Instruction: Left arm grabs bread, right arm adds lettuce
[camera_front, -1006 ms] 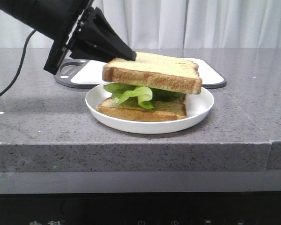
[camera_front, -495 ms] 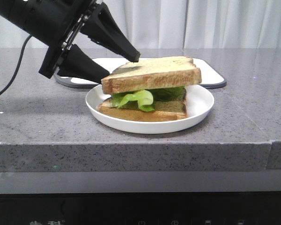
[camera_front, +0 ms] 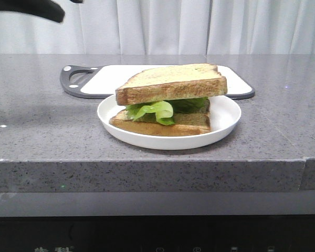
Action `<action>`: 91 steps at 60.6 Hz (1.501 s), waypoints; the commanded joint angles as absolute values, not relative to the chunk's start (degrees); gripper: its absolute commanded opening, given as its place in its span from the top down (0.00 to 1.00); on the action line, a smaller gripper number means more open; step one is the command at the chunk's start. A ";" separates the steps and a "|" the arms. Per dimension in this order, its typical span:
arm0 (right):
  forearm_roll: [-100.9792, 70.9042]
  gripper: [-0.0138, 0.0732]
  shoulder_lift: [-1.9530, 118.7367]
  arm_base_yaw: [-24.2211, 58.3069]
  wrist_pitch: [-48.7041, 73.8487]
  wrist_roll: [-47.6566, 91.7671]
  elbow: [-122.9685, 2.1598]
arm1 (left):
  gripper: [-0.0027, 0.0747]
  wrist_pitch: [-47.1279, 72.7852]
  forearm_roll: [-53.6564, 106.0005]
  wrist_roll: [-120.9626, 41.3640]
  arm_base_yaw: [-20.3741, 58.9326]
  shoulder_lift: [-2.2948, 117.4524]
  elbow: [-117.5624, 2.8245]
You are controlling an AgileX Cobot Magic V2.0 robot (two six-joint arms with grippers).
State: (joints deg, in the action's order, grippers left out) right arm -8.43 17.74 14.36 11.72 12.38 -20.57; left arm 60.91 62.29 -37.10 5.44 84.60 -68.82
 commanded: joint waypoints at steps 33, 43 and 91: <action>-8.40 0.91 18.01 14.21 7.41 12.40 -22.16 | 0.99 42.30 25.10 -19.56 6.64 64.19 -68.59; -8.40 0.91 18.01 14.21 7.41 12.40 -22.16 | 0.99 32.31 17.76 -17.34 6.64 53.82 -58.75; -8.40 0.91 18.01 14.21 6.99 12.40 -22.16 | 0.99 18.10 20.52 -17.34 6.64 6.54 -20.05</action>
State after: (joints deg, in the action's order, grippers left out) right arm -8.43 17.74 14.36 11.72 12.38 -20.57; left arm 22.82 19.16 -17.98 6.17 6.18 -18.95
